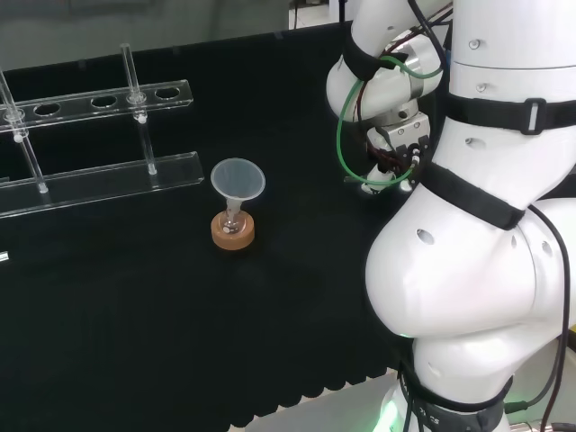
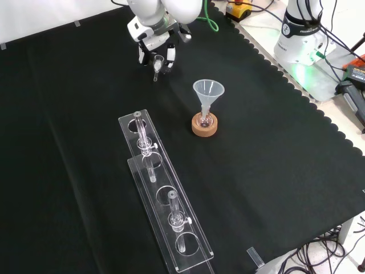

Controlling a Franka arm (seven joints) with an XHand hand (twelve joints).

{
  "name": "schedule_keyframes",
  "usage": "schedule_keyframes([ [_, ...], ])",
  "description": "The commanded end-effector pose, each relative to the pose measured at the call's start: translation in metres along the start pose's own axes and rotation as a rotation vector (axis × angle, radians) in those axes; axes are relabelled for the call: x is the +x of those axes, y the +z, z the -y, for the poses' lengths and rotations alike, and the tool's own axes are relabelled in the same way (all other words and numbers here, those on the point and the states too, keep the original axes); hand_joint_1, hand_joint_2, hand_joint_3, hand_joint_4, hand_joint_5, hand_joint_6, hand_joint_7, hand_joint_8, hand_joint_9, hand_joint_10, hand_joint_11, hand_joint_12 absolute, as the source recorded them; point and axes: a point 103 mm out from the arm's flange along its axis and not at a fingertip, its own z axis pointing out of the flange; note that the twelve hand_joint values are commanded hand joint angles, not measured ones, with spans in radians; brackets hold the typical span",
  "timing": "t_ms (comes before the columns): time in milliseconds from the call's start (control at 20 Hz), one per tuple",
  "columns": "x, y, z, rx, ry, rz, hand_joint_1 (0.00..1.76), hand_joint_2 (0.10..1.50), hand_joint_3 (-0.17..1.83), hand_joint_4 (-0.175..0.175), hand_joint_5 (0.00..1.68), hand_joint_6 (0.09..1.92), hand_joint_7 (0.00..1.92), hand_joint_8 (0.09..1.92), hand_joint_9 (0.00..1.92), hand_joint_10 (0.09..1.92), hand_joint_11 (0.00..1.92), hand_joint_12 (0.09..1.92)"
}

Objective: Pick up the weighing funnel.

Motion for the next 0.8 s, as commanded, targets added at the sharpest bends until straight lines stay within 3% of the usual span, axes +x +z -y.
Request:
schedule_keyframes([
  [50,-0.002,-0.016,0.002,-0.018,-0.001,0.007,1.11,0.6,0.93,0.065,1.11,1.09,1.43,0.97,1.59,0.51,1.39,0.76],
  [300,-0.009,-0.058,0.014,-0.058,-0.009,-0.011,1.12,0.58,0.95,0.024,1.13,1.08,1.45,0.97,1.59,0.52,1.4,0.75],
  [550,-0.009,-0.07,0.018,-0.075,-0.015,-0.019,1.13,0.57,0.97,-0.013,1.14,1.07,1.47,0.95,1.59,0.53,1.41,0.74],
  [600,-0.009,-0.07,0.018,-0.072,-0.016,-0.019,1.13,0.57,0.96,0.002,1.15,1.06,1.47,0.94,1.59,0.53,1.41,0.74],
  [750,-0.009,-0.068,0.017,-0.047,-0.017,0.002,1.1,0.65,0.77,0.131,1.15,0.95,1.39,0.84,1.53,0.46,1.36,0.76],
  [800,-0.01,-0.067,0.017,-0.039,-0.015,0.012,1.09,0.71,0.66,0.153,1.14,0.91,1.33,0.8,1.48,0.42,1.32,0.79],
])
